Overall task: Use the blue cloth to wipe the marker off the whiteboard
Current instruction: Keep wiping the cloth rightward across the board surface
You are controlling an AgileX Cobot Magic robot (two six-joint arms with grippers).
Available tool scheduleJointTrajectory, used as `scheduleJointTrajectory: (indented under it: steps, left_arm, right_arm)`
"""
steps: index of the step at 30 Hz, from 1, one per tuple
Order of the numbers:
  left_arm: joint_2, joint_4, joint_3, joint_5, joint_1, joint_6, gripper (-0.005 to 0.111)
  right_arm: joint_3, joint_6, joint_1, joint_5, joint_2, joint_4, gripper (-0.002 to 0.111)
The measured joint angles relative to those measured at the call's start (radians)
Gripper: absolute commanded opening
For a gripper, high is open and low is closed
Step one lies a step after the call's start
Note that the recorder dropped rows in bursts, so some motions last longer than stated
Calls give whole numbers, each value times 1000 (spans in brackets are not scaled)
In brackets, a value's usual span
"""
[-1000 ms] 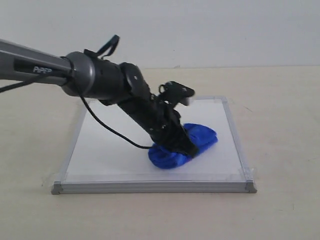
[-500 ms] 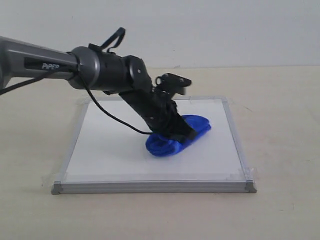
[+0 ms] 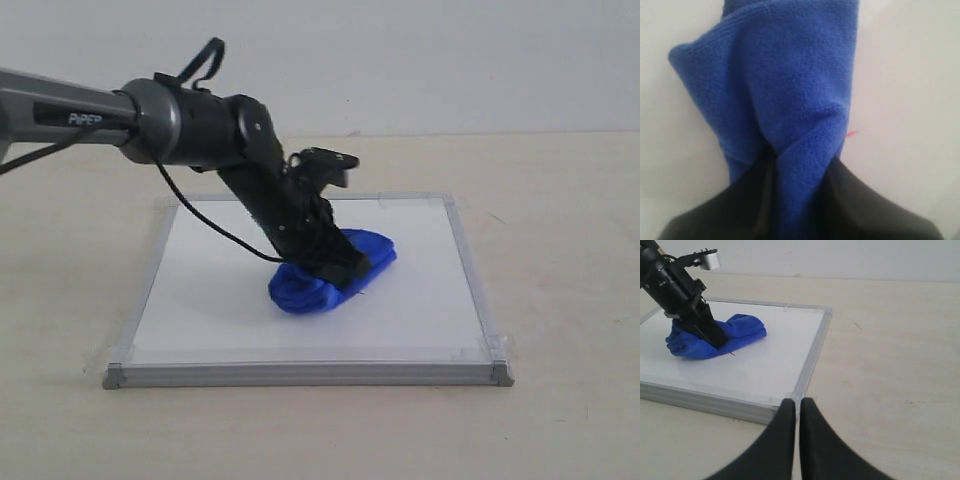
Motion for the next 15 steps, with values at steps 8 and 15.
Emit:
scheduleJointTrajectory:
  steps: [8,15]
  left_arm:
    - [9,196,-54,-36,-189,-86,4]
    - [28,375,-102,12,50,-368,4]
  right_arm:
    - [0,0,0,0,0,0,0]
    - [0,0,0,0,0,0,0]
